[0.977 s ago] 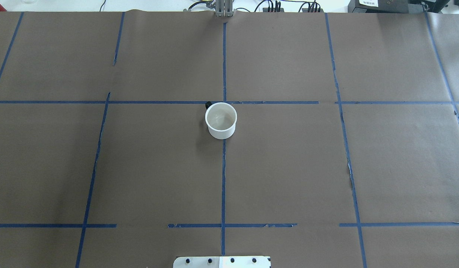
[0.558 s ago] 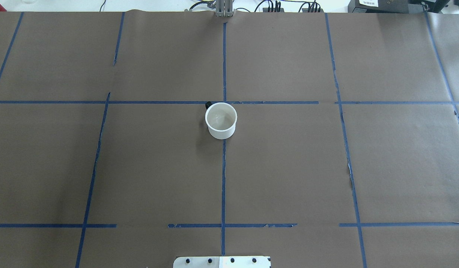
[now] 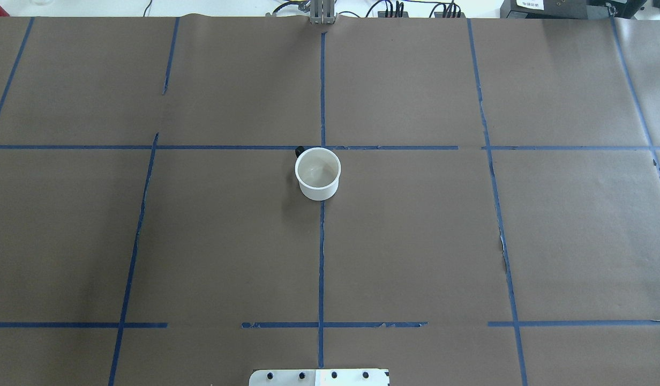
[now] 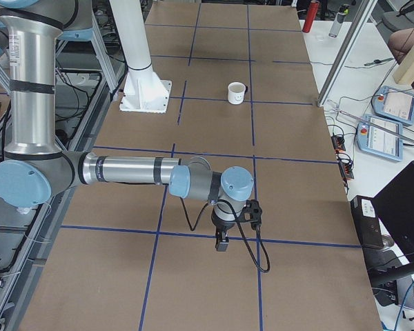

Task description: Flip mug

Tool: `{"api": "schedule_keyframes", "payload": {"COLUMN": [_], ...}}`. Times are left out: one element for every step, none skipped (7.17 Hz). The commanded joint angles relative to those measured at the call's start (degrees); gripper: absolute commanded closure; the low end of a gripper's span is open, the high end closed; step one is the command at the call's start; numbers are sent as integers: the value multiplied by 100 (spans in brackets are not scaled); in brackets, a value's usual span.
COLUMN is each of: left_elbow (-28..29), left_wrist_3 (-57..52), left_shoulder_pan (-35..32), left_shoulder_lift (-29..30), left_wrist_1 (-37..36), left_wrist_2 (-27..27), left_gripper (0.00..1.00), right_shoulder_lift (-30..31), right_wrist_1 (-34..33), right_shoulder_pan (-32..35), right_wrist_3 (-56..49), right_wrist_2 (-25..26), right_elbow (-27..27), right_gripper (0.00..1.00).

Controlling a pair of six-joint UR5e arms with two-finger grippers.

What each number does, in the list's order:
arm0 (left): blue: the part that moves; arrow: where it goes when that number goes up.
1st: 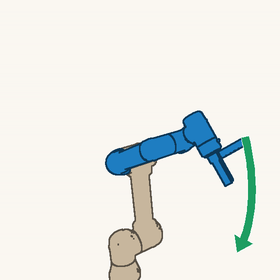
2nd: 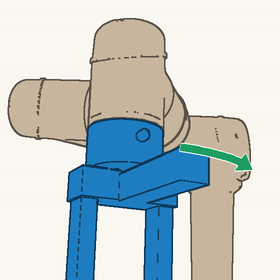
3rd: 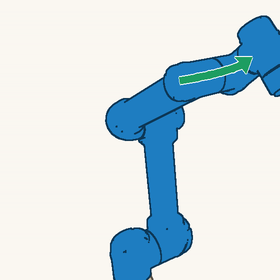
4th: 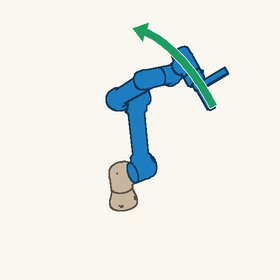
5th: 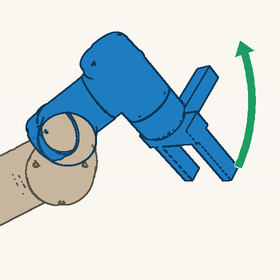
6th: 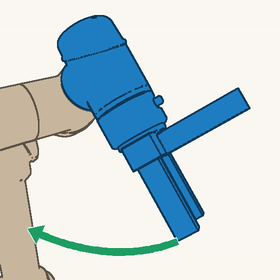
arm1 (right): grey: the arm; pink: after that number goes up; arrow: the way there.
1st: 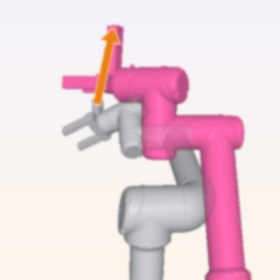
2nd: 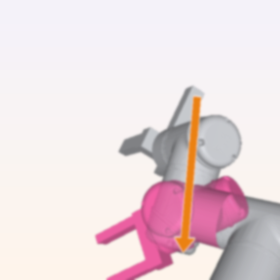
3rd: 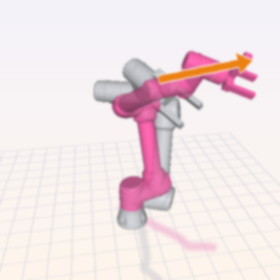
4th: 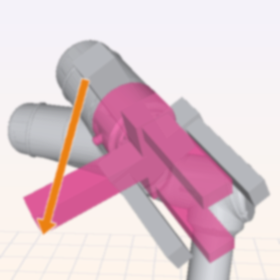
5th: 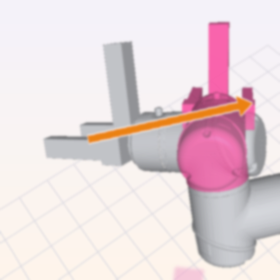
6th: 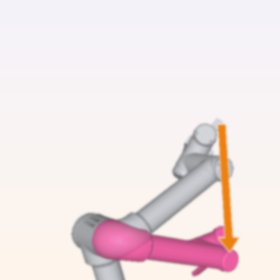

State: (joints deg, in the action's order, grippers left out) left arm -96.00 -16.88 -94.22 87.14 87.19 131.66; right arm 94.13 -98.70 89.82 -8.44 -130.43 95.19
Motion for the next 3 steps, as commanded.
{"api": "schedule_keyframes", "payload": {"left_elbow": [-15,-41,-76], "left_wrist_3": [0,0,9], "left_shoulder_pan": [0,0,0], "left_shoulder_lift": [4,5,5], "left_wrist_1": [0,0,-9], "left_wrist_2": [0,-8,-9], "left_gripper": [0,0,0], "right_shoulder_lift": [0,0,0], "right_wrist_1": [0,0,0], "right_shoulder_pan": [0,0,0], "right_wrist_3": [0,0,0], "right_wrist_2": [0,0,0], "right_elbow": [0,0,0], "right_gripper": [0,0,0]}}
